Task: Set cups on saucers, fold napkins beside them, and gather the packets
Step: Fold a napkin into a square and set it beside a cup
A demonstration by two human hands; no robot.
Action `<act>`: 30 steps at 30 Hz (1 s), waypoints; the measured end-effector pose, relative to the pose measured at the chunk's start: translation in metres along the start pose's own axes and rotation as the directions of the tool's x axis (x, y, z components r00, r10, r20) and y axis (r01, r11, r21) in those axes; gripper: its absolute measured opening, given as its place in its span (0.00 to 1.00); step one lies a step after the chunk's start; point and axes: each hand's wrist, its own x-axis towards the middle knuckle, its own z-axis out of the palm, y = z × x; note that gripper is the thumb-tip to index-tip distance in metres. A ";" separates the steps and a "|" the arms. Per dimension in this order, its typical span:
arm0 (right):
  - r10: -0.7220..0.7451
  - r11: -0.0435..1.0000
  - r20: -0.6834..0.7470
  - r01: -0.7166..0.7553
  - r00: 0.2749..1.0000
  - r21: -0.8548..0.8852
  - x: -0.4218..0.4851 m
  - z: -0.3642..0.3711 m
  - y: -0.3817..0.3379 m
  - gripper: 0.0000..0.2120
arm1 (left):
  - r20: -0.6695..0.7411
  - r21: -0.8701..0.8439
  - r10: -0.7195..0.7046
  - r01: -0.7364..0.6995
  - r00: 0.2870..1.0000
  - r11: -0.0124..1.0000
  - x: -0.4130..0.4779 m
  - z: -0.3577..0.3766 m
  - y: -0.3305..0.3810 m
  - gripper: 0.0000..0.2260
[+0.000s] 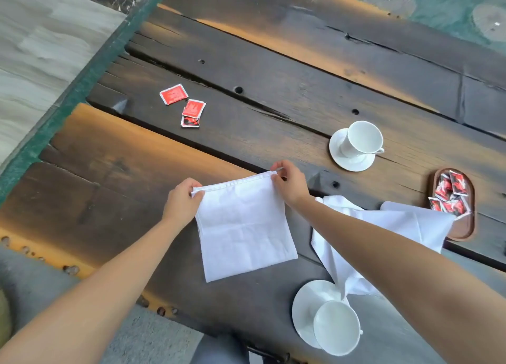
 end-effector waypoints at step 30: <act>-0.117 0.386 0.658 0.645 0.744 -0.660 -0.054 -0.030 0.073 0.58 | 0.519 0.662 0.262 -0.576 0.814 0.479 -0.054 0.034 -0.066 0.57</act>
